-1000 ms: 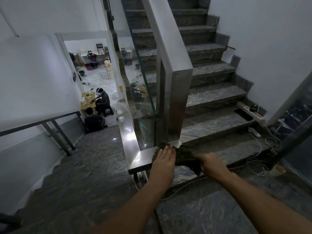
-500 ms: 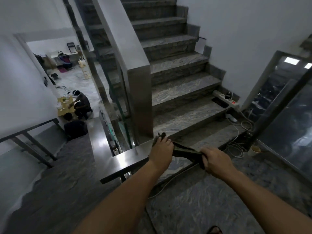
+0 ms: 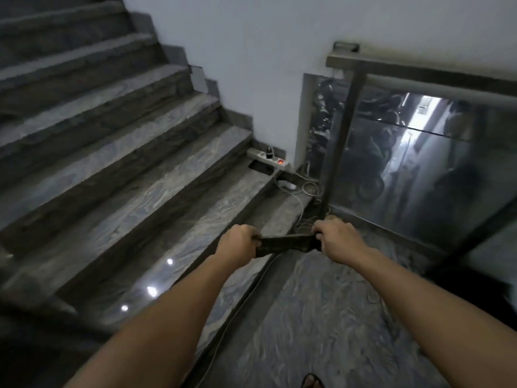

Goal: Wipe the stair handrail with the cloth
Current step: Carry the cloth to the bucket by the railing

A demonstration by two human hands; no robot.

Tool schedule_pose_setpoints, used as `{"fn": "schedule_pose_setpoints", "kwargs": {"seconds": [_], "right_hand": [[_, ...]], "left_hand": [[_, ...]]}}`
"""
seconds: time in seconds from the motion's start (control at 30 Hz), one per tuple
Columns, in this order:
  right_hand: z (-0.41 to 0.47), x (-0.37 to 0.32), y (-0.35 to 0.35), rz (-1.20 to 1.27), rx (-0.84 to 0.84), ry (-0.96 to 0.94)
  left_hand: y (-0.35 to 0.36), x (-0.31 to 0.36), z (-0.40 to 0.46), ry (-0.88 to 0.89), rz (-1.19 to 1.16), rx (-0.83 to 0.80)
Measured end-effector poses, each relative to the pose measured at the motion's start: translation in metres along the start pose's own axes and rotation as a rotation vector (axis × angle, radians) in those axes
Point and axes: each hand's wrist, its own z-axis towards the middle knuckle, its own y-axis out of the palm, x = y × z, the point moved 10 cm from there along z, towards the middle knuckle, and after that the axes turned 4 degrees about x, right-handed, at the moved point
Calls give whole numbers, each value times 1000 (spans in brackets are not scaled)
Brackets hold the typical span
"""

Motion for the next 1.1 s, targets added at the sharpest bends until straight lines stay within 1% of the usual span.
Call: {"fn": "schedule_pose_setpoints", "kwargs": {"seconds": [0.1,0.3,0.43,0.57,0.67,0.8,0.97,1.1], "right_hand": [[17,62,-31,55,-39,108],[26,164,-95,148,-17,316],[20,226,-116,183,-22,444],[15,288,-126,194,-29,563],[12,339,-126,194,-9,647],[-5,411,-109,174,13,825],[-46,488,-53,192,14,1077],[-91,528,3,222,19,1253]], "left_hand": [[-8,59,51,54,-20,-53],[-20,170,119,157,-52,-75],[-7,237,155,262,-47,-133],[21,294,196,330,-6,-217],[52,335,234,379,24,-279],[115,396,277,485,58,-407],[218,458,314,613,94,-449],[311,482,317,680,134,-507]]}}
